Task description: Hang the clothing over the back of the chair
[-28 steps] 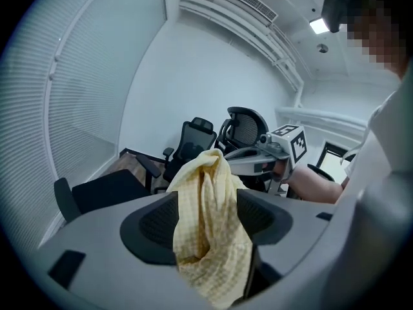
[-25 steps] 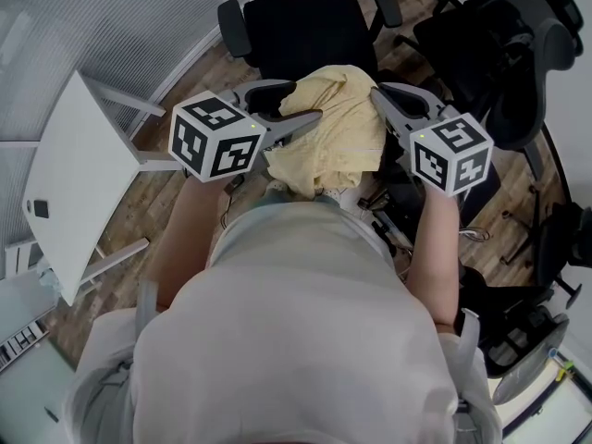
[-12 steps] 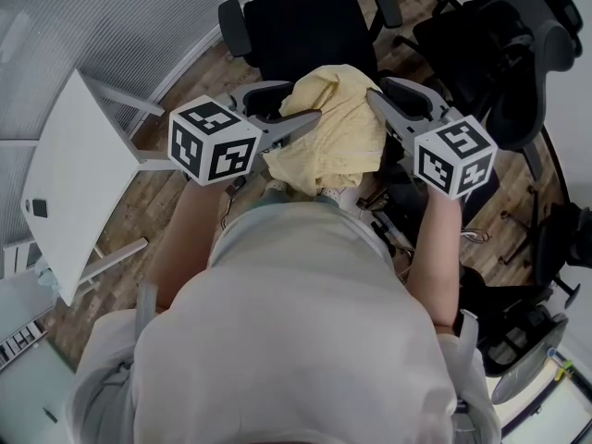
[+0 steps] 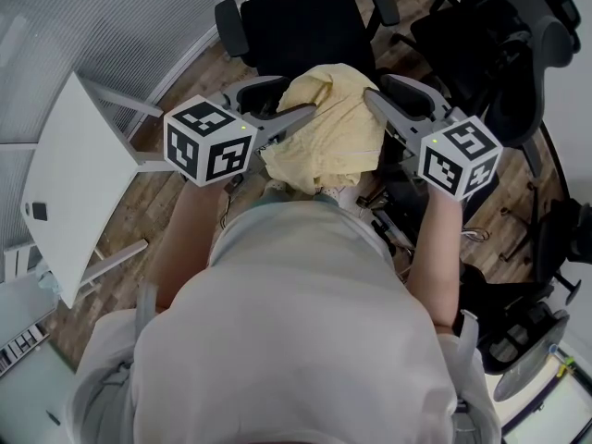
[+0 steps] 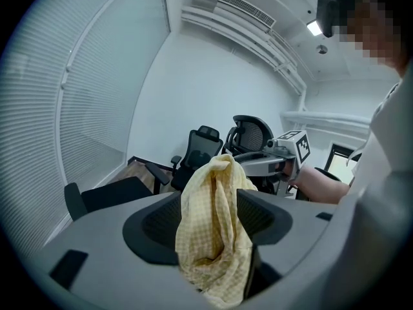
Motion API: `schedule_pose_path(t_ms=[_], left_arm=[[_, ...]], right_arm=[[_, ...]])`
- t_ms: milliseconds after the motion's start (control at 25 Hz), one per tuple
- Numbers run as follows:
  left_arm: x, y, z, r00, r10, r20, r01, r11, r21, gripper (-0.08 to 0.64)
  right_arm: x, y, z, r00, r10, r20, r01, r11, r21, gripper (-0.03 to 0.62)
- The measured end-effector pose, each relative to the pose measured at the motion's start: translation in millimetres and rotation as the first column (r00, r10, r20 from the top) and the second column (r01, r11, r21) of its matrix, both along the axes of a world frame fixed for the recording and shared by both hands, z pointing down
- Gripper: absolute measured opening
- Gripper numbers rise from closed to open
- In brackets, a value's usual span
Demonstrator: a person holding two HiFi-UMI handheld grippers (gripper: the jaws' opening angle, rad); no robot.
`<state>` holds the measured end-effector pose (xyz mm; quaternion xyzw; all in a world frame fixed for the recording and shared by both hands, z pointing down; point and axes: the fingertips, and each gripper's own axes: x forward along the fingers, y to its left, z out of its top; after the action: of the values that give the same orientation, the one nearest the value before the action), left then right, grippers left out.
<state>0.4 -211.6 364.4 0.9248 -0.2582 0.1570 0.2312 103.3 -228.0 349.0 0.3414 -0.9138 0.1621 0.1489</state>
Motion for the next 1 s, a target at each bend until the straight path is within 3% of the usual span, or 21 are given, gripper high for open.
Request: schedule_pose_path(t_ms=[520,1000], left_arm=[[-21.4,-16.7,-17.6,0.994,-0.109,-0.024,0.111,0.991,0.08,0.273],[-37.1,-25.0,-39.8,0.98,-0.184,-0.079,0.195,0.968,0.159,0.195]], right_arm=[[13.2,-4.4,-17.3,0.997,0.052,0.051,-0.055,0.997,0.061,0.146],[14.1,-1.7,-26.2,0.994,0.084,0.073,-0.092,0.99,0.109,0.145]])
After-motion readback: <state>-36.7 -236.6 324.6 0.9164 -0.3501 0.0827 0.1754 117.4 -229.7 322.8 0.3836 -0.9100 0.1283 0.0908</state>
